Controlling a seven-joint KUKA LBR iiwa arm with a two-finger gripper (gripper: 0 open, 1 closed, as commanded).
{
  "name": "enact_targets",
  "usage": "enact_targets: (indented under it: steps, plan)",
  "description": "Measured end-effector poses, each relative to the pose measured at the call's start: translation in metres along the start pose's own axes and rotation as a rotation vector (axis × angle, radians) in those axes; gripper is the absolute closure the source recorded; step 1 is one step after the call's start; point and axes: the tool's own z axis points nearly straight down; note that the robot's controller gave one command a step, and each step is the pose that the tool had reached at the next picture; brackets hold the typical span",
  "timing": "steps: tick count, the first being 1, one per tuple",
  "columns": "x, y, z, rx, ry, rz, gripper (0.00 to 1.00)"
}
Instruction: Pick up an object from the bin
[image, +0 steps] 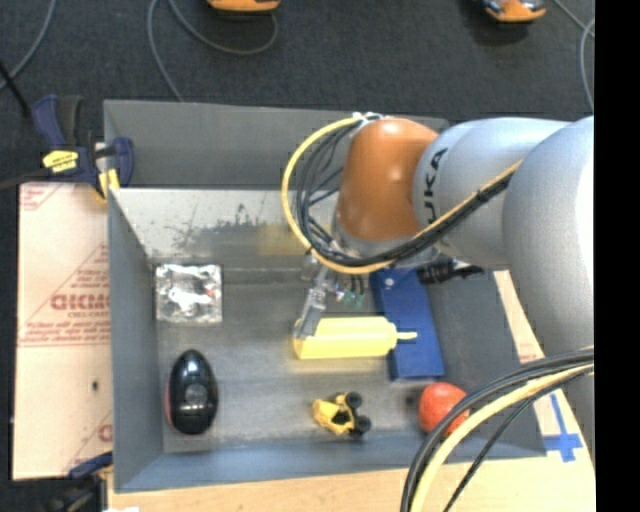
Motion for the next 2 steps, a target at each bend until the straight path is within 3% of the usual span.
enact_targets:
  steps: [1,2]
  plan:
    - [0.0044,0.0119,-0.0094,-0.001,-0.004,-0.108,0.0]
    - [0.0077,0.0191,-0.0146,-0.002,-0.007,-0.355,0.0]
